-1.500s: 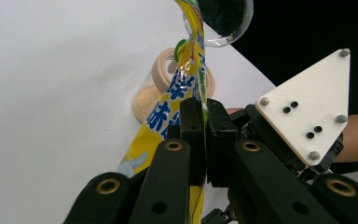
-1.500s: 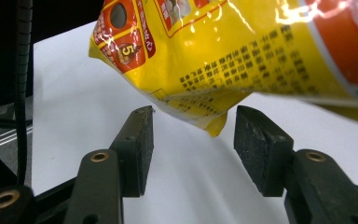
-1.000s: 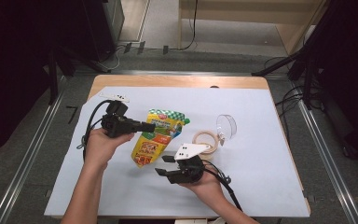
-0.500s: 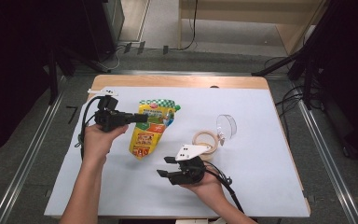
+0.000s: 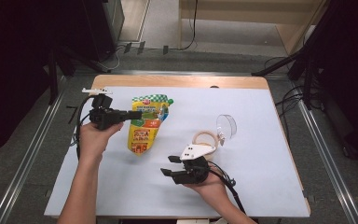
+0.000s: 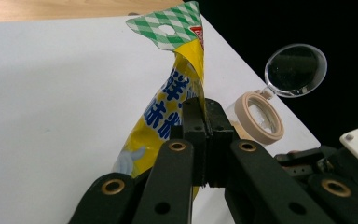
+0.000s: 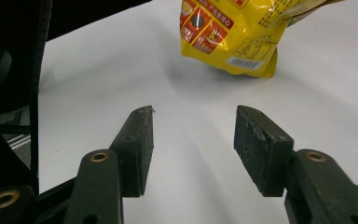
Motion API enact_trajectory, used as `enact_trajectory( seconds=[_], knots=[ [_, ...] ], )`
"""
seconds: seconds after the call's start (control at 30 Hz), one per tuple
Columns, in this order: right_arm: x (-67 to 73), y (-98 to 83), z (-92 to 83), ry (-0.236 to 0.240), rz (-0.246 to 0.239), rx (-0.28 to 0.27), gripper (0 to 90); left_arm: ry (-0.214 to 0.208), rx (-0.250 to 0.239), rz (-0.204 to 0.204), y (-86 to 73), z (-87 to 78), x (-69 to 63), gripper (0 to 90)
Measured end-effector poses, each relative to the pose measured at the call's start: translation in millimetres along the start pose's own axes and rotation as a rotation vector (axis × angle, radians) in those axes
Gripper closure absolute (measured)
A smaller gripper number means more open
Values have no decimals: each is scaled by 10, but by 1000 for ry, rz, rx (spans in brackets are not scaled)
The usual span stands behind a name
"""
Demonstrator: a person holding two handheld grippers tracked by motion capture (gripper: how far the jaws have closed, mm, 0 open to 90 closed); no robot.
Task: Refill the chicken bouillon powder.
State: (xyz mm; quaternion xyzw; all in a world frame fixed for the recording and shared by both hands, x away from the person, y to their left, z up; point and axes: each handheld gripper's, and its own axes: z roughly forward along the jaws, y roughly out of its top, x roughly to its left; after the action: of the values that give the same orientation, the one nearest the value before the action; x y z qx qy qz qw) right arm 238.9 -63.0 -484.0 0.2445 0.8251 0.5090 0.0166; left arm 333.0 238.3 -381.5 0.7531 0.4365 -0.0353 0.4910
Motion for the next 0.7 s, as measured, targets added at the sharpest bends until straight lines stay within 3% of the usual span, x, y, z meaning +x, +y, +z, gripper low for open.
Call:
enact_trajectory(
  seconds=[0.7],
  knots=[
    [-28,8,-257,-12,15,-8,484,-15,7,-38,-206,-191,40,892]
  ],
)
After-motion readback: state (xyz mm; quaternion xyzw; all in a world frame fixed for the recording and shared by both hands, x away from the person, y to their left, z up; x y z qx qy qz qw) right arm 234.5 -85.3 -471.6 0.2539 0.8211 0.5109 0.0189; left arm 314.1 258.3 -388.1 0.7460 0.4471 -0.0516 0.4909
